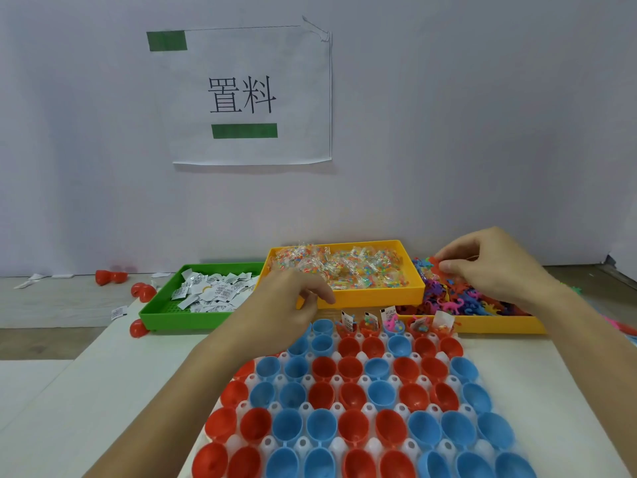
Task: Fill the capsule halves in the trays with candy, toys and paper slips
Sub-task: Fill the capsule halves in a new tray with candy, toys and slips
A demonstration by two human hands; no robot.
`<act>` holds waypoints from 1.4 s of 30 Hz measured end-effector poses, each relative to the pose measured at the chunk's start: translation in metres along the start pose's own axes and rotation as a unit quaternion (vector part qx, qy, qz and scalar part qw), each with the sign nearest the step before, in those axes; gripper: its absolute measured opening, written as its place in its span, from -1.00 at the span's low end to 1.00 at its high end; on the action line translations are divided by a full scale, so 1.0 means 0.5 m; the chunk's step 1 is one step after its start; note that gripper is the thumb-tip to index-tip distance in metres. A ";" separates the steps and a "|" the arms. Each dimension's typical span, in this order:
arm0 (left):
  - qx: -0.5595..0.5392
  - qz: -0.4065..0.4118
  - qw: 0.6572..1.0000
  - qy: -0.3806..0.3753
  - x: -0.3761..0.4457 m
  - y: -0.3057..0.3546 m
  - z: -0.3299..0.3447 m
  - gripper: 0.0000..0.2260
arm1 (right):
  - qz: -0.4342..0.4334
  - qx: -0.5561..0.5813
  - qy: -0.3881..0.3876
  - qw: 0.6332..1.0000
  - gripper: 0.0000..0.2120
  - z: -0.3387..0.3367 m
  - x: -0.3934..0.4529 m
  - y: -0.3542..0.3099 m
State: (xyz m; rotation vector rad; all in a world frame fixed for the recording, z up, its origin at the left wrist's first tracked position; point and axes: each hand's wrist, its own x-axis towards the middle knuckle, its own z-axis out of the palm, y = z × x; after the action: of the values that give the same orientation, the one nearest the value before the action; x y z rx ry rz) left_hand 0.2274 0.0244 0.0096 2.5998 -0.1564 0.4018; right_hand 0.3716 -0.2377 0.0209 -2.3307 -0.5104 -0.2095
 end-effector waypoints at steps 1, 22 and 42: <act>-0.013 0.001 1.000 0.003 -0.001 0.005 -0.001 -0.70 | -0.006 0.025 -0.005 1.000 -0.89 -0.001 -0.004 -0.012; -0.313 -0.049 0.944 0.093 0.008 0.054 0.004 -0.92 | -0.081 0.324 -0.166 0.928 -0.83 0.067 -0.076 -0.159; -0.311 -0.053 0.940 0.130 0.006 0.041 0.006 -0.93 | -0.061 0.320 -0.160 0.932 -0.78 0.074 -0.083 -0.168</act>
State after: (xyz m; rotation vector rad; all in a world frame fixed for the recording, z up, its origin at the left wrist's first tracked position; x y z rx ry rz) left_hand 0.2274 0.0049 0.0176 1.9054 -0.0402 0.5492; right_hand 0.2987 -0.1697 0.0350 -1.6944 -0.7548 0.2554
